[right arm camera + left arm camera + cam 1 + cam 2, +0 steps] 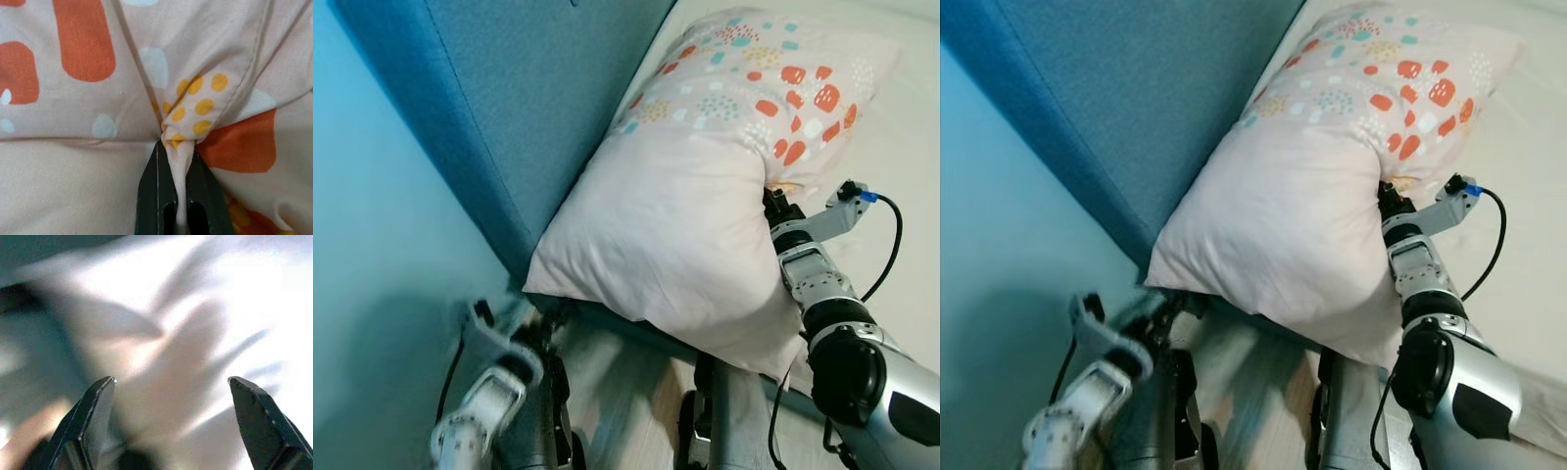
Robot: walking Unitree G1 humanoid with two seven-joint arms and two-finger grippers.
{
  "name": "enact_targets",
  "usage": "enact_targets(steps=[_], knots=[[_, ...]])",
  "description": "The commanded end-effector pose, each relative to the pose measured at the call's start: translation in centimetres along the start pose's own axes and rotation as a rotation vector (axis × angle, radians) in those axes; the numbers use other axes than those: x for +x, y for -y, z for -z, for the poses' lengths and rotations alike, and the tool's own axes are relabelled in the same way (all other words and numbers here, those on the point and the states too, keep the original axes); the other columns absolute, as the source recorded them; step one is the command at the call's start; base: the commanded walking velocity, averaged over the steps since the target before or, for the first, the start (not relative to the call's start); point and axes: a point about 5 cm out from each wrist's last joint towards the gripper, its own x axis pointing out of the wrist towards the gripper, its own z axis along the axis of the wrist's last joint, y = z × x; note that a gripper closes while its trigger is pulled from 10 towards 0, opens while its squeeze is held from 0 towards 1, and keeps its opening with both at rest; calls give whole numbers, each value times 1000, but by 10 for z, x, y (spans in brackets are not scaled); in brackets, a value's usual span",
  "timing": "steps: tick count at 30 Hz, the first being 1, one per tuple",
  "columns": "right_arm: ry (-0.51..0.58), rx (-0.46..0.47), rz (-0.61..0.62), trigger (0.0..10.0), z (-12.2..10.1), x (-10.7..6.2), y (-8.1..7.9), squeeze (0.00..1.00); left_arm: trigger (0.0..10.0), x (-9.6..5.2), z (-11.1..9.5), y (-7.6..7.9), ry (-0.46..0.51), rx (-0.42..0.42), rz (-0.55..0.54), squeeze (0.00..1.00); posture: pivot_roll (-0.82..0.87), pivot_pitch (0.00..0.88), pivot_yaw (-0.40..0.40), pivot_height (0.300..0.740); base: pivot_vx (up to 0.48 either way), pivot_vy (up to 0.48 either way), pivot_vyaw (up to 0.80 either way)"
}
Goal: Clean up the room
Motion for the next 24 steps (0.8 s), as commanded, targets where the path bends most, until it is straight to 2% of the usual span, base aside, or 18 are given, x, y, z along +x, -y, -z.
enact_targets(steps=[1,3,8,18,20,21,22,24], knots=[[-75,-10,3,0,18,-3,4,0,10000,1,68,13,-31,-339,19,0,180,422,18,535,0,0,0],[-85,-5,5,0,22,-5,6,0,10000,7,67,23,-42,-366,68,0,175,423,16,535,0,0,0],[-91,-1,6,0,25,-5,6,0,10000,13,74,32,-78,-391,100,0,171,426,16,535,0,0,0],[-80,3,-12,0,22,-3,1,0,10000,21,89,37,-110,-413,105,0,149,427,10,535,0,0,0],[-79,3,-20,0,22,-2,0,0,10000,26,90,42,-107,-422,117,0,142,428,6,535,0,0,0],[-81,3,-28,0,22,-2,-1,0,10000,36,89,49,-103,-424,139,0,141,427,3,535,0,0,0],[-81,3,-28,0,22,-2,-1,0,10000,36,89,49,-103,-424,139,0,141,427,3,535,0,0,0],[-88,6,-38,0,25,-2,-2,0,10000,53,83,65,-93,-418,191,0,139,425,2,535,0,0,0]])
